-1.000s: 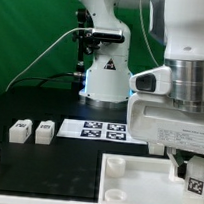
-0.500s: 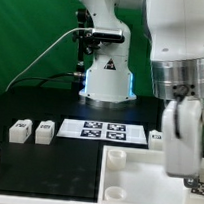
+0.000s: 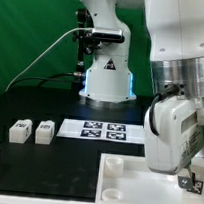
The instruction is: Assemble one leg
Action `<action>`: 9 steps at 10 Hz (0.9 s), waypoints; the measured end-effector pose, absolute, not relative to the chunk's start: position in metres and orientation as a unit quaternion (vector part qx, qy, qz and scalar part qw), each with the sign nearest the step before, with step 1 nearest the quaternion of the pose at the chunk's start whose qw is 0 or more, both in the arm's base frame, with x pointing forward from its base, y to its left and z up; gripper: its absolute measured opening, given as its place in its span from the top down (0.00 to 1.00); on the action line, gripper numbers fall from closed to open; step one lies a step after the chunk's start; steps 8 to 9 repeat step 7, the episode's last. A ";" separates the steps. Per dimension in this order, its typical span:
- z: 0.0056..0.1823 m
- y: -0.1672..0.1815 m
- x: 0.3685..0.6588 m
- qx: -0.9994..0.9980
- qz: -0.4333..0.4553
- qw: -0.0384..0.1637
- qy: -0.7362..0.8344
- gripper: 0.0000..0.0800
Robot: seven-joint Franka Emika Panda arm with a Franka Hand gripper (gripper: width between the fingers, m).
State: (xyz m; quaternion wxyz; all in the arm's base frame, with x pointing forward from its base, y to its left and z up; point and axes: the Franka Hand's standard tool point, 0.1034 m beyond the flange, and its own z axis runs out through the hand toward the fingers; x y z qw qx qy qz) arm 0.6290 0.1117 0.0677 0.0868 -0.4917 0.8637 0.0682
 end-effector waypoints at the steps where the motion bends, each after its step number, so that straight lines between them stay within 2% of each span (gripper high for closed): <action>1: 0.068 0.112 0.629 -0.492 0.068 0.087 0.864 0.26; 2: 0.070 0.119 0.625 -0.521 0.068 0.088 0.846 0.20; 5: 0.085 0.127 0.627 -0.540 0.067 0.100 0.833 0.19; 9: 0.082 0.126 0.626 -0.540 0.067 0.098 0.833 0.19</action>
Offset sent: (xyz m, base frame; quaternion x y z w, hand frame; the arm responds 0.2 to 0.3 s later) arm -0.0125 0.0152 0.0236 -0.0119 -0.0327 -0.0207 0.9992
